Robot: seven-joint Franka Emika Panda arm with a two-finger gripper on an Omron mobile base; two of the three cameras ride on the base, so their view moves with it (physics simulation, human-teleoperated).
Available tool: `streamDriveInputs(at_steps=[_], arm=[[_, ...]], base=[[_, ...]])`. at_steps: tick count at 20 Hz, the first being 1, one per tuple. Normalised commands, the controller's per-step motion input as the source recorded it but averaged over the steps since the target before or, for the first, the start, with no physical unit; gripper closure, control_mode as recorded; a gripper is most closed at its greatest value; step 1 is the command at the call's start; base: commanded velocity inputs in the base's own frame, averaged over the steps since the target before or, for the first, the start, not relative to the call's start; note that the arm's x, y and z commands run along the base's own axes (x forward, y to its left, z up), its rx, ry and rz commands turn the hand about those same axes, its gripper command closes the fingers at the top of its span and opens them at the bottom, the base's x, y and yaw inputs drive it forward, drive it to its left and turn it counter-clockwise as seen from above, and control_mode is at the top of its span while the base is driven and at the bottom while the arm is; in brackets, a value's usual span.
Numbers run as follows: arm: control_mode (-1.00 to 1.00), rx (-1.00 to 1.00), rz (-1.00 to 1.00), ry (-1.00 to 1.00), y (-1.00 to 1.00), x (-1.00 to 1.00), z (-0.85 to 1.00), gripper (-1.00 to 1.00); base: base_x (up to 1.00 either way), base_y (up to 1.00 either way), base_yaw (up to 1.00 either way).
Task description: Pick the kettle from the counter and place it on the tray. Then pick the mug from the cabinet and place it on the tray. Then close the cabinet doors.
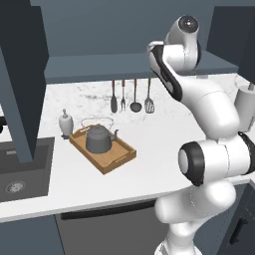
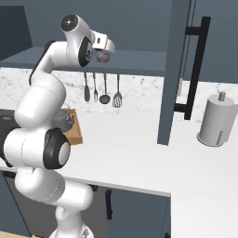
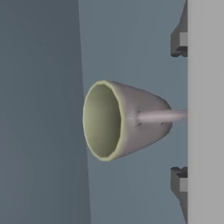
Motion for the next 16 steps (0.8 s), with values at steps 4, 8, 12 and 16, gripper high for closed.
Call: streamDriveInputs(at_steps=[4, 8, 12, 16], arm=[[-1.00, 0.00, 0.00, 0.00, 0.00, 0.21, 0.00, -1.00], [-1.00, 0.00, 0.00, 0.00, 0.00, 0.12, 0.00, -1.00], [-1.00, 0.00, 0.00, 0.00, 0.00, 0.08, 0.00, -1.00], [-1.00, 0.00, 0.00, 0.00, 0.00, 0.08, 0.00, -1.00]], base=[[0.00, 0.00, 0.00], [0.00, 0.00, 0.00], [0.00, 0.00, 0.00], [0.00, 0.00, 0.00]])
